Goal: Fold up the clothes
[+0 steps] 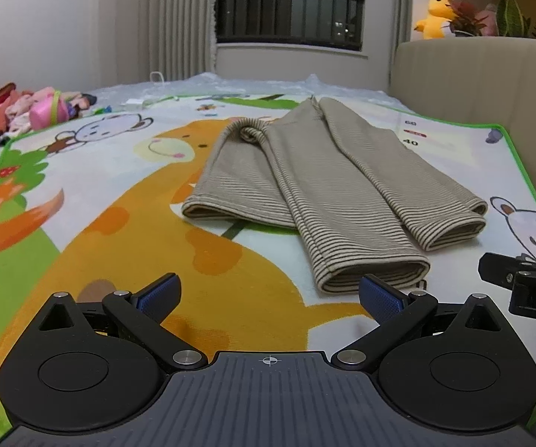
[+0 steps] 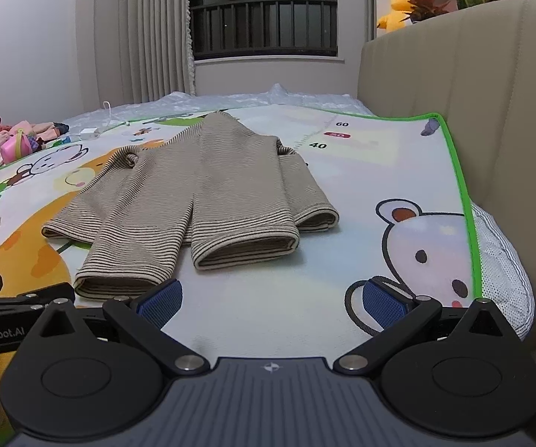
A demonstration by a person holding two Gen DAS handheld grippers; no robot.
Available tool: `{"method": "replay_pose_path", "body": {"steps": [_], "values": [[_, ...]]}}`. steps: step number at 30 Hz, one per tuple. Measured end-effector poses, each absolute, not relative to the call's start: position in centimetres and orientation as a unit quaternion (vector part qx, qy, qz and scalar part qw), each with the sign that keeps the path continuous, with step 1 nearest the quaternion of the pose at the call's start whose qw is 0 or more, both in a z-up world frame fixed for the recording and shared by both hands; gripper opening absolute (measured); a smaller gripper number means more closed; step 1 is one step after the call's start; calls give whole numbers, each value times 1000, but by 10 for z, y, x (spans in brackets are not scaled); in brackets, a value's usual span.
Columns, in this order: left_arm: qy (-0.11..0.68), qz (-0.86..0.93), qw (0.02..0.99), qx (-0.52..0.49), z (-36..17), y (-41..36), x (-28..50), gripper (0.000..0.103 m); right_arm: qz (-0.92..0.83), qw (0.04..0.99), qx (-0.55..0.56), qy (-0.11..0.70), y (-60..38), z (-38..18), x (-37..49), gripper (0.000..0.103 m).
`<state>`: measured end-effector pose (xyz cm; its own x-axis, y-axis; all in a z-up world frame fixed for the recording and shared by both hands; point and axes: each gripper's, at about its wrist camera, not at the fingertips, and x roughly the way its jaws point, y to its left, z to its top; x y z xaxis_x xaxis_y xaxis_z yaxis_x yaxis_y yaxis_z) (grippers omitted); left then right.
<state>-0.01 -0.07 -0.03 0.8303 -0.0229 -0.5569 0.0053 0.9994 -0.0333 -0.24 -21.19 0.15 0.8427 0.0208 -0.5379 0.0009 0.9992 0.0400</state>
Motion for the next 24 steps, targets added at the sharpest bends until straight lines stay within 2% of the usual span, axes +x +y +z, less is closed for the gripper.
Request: {"method": "replay_pose_path", "body": {"steps": [24], "values": [[290, -8, 957, -13, -7, -13, -4, 103, 18, 959, 5, 282, -210, -1, -3, 103]]}}
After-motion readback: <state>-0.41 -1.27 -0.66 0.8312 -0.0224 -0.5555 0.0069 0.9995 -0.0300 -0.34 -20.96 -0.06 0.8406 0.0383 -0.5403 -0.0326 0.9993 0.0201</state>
